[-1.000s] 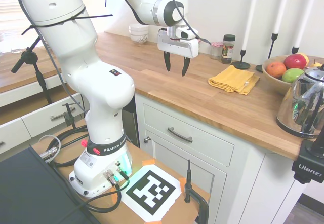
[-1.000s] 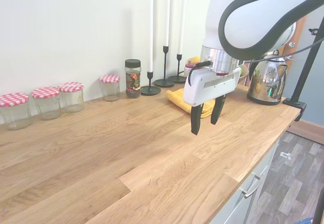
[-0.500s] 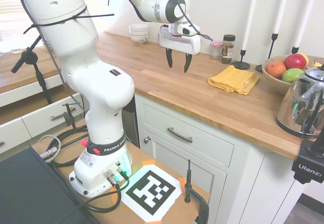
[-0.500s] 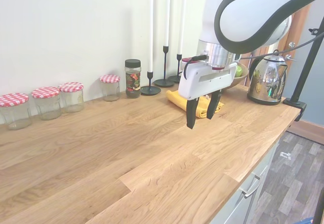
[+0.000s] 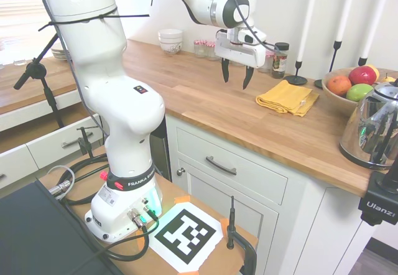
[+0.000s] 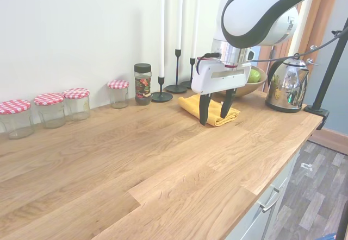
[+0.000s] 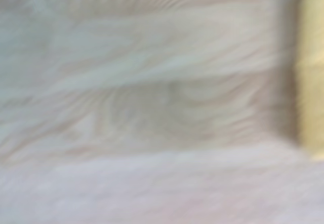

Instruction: Wipe the counter

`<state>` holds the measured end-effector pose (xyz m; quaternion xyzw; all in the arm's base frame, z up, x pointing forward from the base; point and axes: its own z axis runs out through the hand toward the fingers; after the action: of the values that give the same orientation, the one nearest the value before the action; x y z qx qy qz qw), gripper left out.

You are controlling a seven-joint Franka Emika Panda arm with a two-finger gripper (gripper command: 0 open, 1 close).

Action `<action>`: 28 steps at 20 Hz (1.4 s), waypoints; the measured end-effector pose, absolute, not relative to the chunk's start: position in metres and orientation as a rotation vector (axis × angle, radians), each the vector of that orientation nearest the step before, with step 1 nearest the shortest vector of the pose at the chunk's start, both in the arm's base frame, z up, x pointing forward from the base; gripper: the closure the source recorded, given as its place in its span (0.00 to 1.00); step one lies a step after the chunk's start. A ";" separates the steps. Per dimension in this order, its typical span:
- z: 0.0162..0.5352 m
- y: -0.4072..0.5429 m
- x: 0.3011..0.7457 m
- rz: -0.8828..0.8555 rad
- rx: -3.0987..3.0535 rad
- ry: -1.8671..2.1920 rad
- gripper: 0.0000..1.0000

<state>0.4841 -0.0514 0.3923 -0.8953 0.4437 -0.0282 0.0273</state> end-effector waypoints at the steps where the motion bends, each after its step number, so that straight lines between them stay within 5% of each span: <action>1: 0.392 -0.059 0.489 -0.087 -2.761 1.378 0.00; 16: 0.395 -0.141 0.557 -0.066 -2.710 1.478 0.00; 28: 0.376 -0.196 0.564 -0.028 -2.675 1.532 0.00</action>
<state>0.5638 -0.1961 0.3757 -0.8674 0.4966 -0.0090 0.0293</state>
